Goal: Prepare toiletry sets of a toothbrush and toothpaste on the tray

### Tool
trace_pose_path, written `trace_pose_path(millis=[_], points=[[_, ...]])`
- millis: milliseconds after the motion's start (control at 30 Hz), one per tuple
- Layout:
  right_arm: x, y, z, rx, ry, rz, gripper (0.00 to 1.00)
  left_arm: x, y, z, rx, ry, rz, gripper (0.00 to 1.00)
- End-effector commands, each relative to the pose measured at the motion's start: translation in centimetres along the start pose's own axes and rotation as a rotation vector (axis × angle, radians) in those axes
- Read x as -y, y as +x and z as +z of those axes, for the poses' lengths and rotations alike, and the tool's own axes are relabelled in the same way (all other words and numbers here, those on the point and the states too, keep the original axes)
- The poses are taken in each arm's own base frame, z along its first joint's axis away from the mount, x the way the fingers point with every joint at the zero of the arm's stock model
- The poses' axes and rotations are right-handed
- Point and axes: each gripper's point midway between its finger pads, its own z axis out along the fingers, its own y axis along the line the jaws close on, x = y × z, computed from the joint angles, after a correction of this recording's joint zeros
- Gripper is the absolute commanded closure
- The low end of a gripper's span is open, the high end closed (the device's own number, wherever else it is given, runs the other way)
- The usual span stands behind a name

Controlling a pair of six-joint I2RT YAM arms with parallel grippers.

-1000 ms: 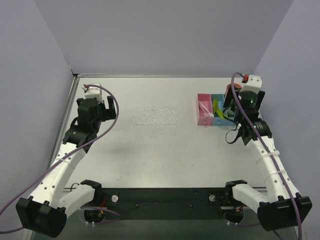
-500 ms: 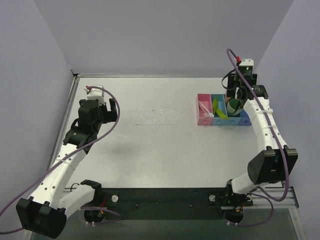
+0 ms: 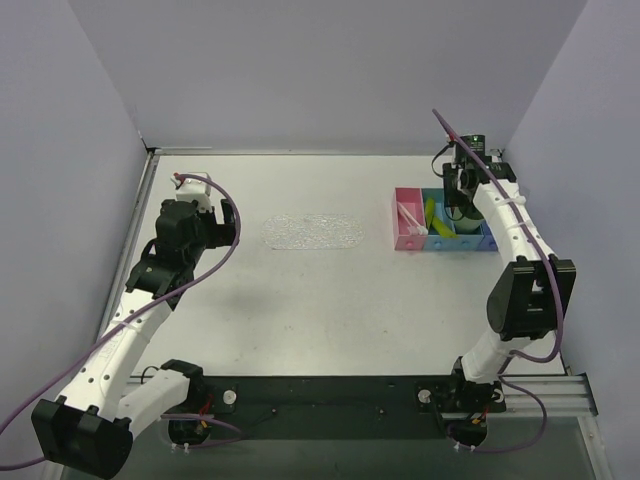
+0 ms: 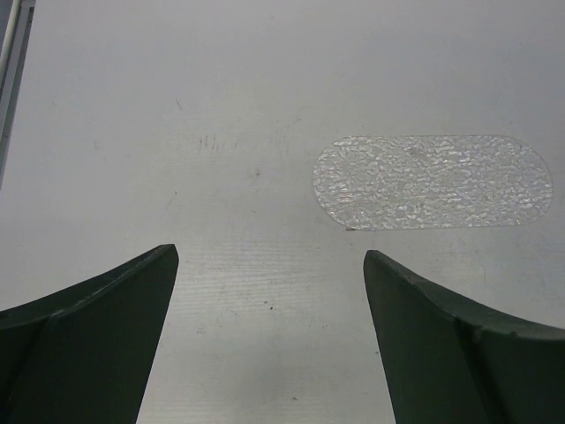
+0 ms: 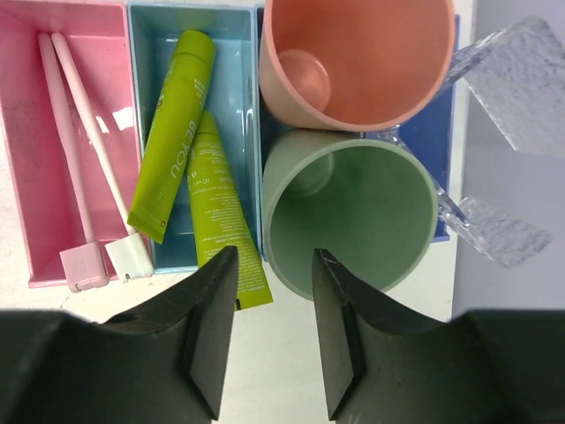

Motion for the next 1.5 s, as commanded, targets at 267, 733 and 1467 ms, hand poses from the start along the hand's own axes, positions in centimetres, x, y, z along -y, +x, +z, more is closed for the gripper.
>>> trace_pose_path(millis=[267,733,1467], points=[[0.3,1.0,2.0,-0.081,0.018,-0.062,0.86,0.5,-1.8,-0.5,0.066,0.029,-0.015,0.03],[-0.3,1.6,2.9,-0.101,0.046,-0.112,0.96,0.5,-1.8,-0.4,0.065,0.025,-0.014,0.03],[-0.1,0.5,0.7,-0.068,0.101,-0.145,1.00,0.5,-1.7,-0.4,0.064,0.025,-0.012,0.03]])
